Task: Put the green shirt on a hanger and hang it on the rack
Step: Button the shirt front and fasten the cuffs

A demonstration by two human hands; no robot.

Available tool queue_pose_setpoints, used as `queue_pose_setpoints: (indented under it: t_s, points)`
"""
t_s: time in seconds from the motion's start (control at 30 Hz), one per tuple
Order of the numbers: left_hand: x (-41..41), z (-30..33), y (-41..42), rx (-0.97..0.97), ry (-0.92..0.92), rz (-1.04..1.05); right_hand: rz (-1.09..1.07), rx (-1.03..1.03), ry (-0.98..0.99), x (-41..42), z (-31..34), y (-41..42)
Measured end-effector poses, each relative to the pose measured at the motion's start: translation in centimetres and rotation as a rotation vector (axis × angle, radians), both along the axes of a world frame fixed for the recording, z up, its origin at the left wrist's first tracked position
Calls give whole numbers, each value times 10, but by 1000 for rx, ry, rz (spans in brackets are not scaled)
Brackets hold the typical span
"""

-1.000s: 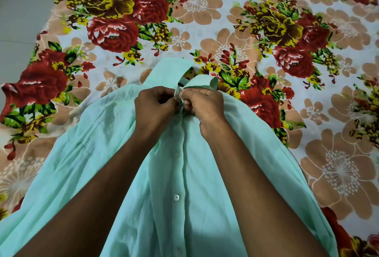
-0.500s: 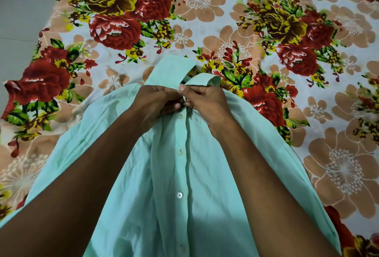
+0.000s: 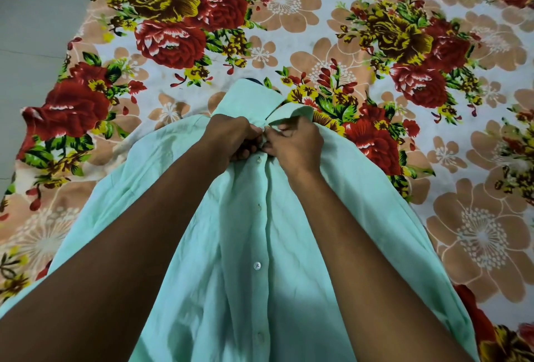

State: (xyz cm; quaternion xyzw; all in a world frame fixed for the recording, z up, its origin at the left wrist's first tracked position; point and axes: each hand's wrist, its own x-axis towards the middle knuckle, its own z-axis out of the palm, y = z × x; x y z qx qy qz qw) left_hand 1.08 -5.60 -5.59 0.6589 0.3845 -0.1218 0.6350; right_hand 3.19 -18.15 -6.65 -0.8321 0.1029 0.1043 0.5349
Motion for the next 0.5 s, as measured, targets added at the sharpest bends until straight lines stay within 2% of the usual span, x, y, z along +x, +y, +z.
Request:
queue_pose_setpoints:
  t_s: [0.13,0.3,0.4,0.5]
  points:
    - [-7,-1,-6,292,-133,-30,72,-90,57,-1,8,-7]
    - [-58,11,6,604,-359,44,272,-447,-379,-49,25,6]
    - [-115,15,23,769,-402,64,437,-469,-559,-99,31,30]
    - [-184,19,44,868,-413,153,673,-413,-562,-156,28,56]
